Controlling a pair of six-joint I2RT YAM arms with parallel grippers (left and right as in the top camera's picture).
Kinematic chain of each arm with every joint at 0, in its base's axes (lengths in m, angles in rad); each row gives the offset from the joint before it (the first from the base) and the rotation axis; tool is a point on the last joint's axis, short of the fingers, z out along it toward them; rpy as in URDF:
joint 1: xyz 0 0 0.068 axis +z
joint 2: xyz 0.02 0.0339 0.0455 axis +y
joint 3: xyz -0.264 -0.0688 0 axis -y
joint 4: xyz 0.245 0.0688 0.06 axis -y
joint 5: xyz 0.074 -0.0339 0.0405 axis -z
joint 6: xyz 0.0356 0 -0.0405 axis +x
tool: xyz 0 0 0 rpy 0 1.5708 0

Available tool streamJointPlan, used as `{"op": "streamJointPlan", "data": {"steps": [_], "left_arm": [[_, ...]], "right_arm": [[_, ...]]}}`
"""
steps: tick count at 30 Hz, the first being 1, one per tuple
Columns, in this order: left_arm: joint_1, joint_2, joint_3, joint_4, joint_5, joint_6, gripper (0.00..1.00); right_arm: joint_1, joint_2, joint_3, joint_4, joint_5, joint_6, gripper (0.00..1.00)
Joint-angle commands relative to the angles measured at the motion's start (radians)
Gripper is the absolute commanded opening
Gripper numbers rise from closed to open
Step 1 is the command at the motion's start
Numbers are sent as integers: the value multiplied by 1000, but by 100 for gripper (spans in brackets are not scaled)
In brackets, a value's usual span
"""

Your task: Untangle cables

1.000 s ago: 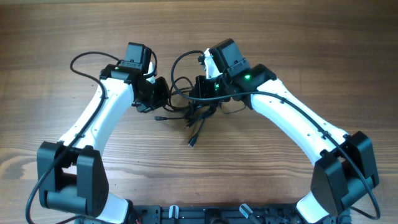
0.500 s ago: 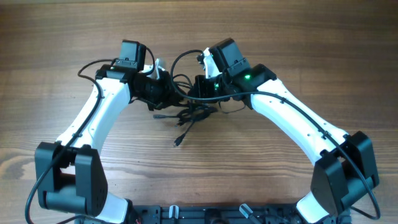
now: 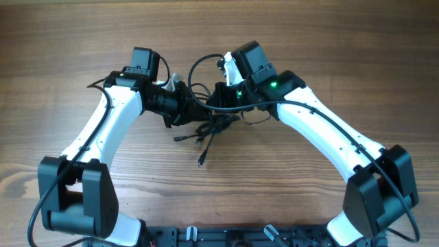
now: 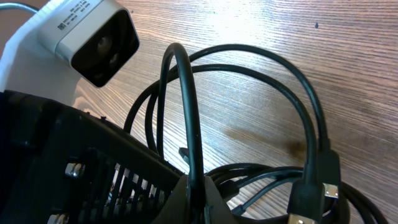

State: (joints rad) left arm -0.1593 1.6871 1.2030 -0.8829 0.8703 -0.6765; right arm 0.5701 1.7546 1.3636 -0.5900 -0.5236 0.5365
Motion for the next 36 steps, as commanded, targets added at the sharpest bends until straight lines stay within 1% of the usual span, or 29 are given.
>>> {"op": "streamJointPlan", "data": {"steps": [1, 11, 12, 14, 17, 19, 22, 24, 26, 29, 31, 33, 36], "left_arm": [[-4, 8, -8, -5, 90, -36, 19], [-7, 8, -8, -20, 90, -55, 19], [-7, 8, -8, -28, 89, -71, 25], [-7, 8, -8, -48, 87, -103, 31], [-7, 8, -8, -54, 84, -145, 34], [-7, 8, -8, -53, 82, -148, 32], [-7, 8, -8, -53, 75, -148, 24], [-7, 8, -8, -53, 75, -170, 20], [-7, 8, -8, -53, 75, -192, 19], [-7, 8, -8, -49, 74, -223, 22], [-7, 8, -8, -49, 60, -236, 22], [-7, 8, -8, -49, 20, -261, 22], [-7, 10, -8, -46, -78, -311, 20]], "right_arm": [[-3, -10, 17, 13, -17, -10, 4], [-3, -10, 17, 20, -17, -10, 4], [-3, -10, 17, 20, -17, -10, 4], [-3, -10, 17, 20, -17, -10, 4], [-3, -10, 17, 20, -17, -10, 4], [-3, -10, 17, 21, -18, -9, 4], [-3, -10, 17, 21, -18, -9, 4], [-3, -10, 17, 21, -17, -4, 4], [-3, -10, 17, 21, -18, -2, 4], [-3, -10, 17, 20, -18, -1, 4], [-3, -10, 17, 21, -23, -2, 4], [-3, -10, 17, 21, -29, -1, 4], [-3, -10, 17, 21, -28, -2, 4]]}}
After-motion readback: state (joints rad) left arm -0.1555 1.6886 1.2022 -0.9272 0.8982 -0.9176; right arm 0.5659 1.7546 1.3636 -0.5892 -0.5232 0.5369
